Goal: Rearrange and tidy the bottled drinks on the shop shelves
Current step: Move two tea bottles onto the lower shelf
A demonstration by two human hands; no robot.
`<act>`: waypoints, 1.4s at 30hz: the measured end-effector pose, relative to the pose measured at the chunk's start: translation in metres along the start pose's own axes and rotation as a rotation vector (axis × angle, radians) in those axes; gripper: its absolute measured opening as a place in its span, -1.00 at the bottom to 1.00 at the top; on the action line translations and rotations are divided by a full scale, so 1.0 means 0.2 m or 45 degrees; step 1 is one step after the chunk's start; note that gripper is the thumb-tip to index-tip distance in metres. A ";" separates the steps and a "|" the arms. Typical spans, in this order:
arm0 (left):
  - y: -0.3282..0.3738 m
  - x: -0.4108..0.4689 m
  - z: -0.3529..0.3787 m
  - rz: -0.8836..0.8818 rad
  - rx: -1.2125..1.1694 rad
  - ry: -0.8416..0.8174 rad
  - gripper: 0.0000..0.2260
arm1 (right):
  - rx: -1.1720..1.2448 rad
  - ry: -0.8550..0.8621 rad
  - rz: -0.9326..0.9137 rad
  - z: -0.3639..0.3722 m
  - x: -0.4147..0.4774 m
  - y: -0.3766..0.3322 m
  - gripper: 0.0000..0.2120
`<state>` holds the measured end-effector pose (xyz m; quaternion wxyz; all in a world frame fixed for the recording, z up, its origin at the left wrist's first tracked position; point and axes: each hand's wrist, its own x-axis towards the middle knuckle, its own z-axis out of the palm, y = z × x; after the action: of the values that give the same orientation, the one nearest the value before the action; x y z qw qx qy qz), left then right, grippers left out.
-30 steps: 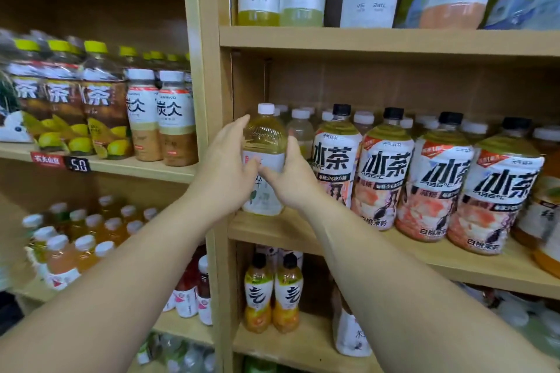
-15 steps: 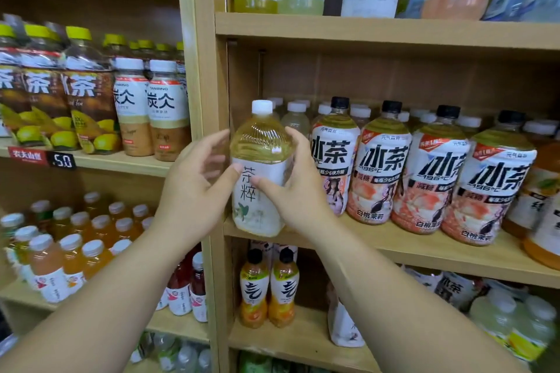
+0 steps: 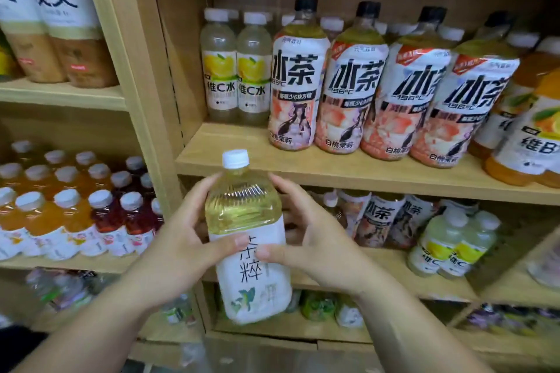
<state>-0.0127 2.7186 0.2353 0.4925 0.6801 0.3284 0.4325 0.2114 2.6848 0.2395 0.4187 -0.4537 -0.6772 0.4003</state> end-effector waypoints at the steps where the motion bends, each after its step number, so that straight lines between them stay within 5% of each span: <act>1: -0.08 -0.04 0.02 -0.067 -0.012 0.011 -0.27 | -0.030 0.024 0.059 0.01 -0.04 0.10 -0.15; 5: -0.31 -0.20 0.07 -0.376 -0.110 0.116 -0.29 | -0.169 0.522 0.330 -0.04 -0.17 0.52 -0.52; 8: -0.44 -0.28 0.08 -0.533 -0.211 0.186 -0.29 | -0.374 0.797 0.446 -0.12 -0.21 0.69 -0.37; 13: -0.51 -0.35 0.10 -0.630 -0.310 0.308 -0.37 | -0.487 0.685 0.437 -0.26 -0.02 0.71 -0.02; 18: -0.56 -0.42 0.08 -0.696 -0.383 0.403 -0.33 | -0.581 0.647 0.491 -0.23 0.07 0.71 -0.53; 22: -0.61 -0.45 0.05 -0.719 -0.405 0.469 -0.36 | -0.854 0.673 0.579 -0.22 0.09 0.72 -0.23; 27: -0.65 -0.45 0.06 -0.735 -0.425 0.474 -0.46 | -0.584 0.627 0.483 -0.19 -0.03 0.71 -0.25; 32: -0.70 -0.45 0.09 -0.788 -0.426 0.425 -0.40 | -0.631 0.583 0.370 -0.16 -0.12 0.74 -0.19; 42: -0.72 -0.36 0.34 -0.797 -0.415 0.279 -0.29 | -0.170 0.868 0.466 -0.24 -0.54 0.70 -0.20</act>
<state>0.0159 2.6719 0.0699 0.6648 0.4091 0.4979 0.3778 0.3205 2.6277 0.1037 0.5109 -0.7001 -0.4318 0.2495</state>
